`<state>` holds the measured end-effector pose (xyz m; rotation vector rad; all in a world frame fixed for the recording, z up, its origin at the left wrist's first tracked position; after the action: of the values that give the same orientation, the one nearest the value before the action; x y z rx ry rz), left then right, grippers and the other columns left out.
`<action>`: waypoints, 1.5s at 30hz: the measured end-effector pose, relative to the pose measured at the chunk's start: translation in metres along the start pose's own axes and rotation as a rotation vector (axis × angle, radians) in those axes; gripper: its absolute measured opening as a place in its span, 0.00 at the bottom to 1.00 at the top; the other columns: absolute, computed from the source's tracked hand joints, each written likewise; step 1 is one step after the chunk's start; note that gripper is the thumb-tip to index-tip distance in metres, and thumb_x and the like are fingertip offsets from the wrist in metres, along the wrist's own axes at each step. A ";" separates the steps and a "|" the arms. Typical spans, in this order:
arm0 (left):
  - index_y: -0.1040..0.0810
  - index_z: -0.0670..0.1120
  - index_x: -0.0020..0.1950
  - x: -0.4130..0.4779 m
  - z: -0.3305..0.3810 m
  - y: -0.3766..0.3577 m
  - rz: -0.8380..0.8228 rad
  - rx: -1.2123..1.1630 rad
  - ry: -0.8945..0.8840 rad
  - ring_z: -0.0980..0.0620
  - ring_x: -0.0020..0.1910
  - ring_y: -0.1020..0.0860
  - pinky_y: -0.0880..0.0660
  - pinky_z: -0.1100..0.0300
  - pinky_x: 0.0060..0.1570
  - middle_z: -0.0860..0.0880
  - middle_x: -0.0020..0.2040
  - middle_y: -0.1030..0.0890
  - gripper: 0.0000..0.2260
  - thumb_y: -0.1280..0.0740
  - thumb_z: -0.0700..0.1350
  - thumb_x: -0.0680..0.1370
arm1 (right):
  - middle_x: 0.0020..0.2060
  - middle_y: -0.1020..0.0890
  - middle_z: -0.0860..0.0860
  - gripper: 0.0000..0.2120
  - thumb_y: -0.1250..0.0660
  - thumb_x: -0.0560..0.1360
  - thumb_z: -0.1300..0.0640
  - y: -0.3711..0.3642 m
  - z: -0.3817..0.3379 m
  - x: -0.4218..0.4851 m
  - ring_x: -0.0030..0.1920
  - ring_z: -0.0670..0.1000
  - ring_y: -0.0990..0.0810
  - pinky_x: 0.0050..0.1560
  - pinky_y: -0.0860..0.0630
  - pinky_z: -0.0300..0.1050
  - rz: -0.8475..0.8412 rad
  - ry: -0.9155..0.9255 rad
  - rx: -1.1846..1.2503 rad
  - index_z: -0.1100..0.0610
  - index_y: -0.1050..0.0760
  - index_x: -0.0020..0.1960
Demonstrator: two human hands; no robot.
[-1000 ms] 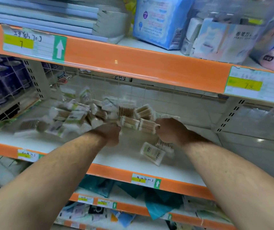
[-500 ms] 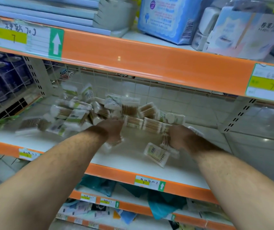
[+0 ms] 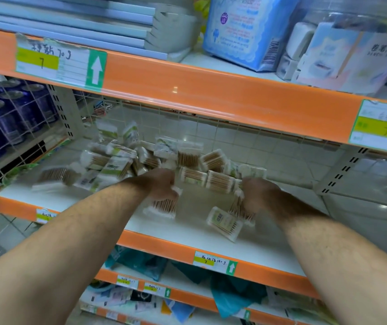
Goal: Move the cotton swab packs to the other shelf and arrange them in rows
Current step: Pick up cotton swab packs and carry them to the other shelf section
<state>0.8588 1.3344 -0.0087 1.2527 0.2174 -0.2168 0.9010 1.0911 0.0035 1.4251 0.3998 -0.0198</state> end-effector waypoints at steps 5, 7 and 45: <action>0.20 0.48 0.49 -0.004 0.015 0.039 0.136 -0.166 -0.069 0.55 0.41 0.21 0.28 0.63 0.35 0.51 0.44 0.21 0.05 0.29 0.46 0.75 | 0.42 0.20 0.50 0.09 0.30 0.71 0.54 0.047 -0.015 -0.008 0.42 0.51 0.20 0.37 0.25 0.43 0.124 0.104 0.100 0.56 0.23 0.50; 0.19 0.47 0.42 -0.007 0.021 0.058 0.187 -0.191 -0.072 0.52 0.37 0.21 0.28 0.61 0.33 0.50 0.37 0.21 0.03 0.29 0.45 0.74 | 0.38 0.23 0.49 0.07 0.29 0.72 0.53 0.067 -0.023 -0.013 0.39 0.50 0.24 0.33 0.31 0.41 0.130 0.148 0.149 0.55 0.24 0.44; 0.19 0.47 0.51 -0.032 0.028 0.101 0.214 -0.295 -0.069 0.55 0.37 0.21 0.25 0.63 0.37 0.47 0.46 0.16 0.12 0.26 0.36 0.71 | 0.62 0.24 0.52 0.39 0.30 0.69 0.74 0.110 -0.041 -0.020 0.59 0.53 0.24 0.42 0.24 0.38 0.102 0.266 0.776 0.45 0.34 0.73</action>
<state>0.8576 1.3387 0.1008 0.9648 0.0519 -0.0406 0.8991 1.1429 0.1105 2.2262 0.5707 0.1096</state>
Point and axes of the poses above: each hand's wrist, its own x-axis towards the middle knuckle, its own y-axis out of the back of the hand, z = x × y, the point moved 8 cm from there along x, towards the middle knuckle
